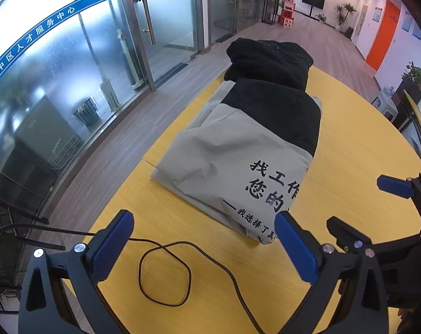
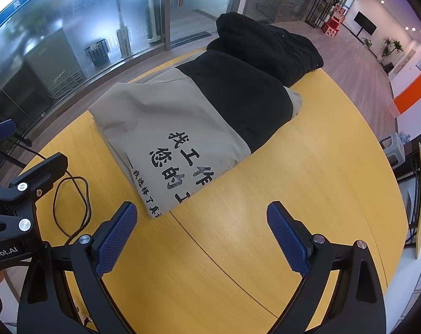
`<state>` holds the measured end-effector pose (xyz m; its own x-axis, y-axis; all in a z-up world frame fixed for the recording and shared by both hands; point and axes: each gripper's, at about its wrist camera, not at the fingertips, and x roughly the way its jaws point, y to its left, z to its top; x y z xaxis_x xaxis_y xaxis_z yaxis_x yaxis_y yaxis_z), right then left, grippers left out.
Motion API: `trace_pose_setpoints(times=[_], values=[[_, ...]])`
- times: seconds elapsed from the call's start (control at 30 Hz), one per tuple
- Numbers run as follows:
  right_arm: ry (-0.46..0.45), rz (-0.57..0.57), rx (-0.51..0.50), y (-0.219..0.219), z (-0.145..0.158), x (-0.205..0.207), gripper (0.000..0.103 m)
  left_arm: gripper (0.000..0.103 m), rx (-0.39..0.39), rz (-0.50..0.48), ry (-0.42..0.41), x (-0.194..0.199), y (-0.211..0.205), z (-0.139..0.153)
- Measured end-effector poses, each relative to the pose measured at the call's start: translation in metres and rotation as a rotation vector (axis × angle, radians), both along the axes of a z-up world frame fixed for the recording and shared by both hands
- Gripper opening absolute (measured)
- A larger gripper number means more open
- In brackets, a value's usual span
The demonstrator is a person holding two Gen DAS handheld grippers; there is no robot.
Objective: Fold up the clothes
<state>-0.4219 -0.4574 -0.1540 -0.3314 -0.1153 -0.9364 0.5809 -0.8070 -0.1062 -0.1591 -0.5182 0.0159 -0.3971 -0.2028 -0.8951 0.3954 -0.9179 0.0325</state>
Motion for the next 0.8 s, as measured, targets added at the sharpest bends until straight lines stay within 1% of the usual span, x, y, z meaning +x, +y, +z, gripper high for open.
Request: trace_pose_setpoints(times=[0.4, 0.8], values=[[-0.005, -0.003, 0.021, -0.0037, -0.0040, 0.0006, 0.095, 0.103, -0.029, -0.022, -0.015, 0.0004, -0.0002, -0.0021], [-0.015, -0.023, 0.035, 0.0000, -0.0078, 0.0004, 0.095, 0.103, -0.025, -0.045, -0.031, -0.0007, 0.0020, -0.0067]])
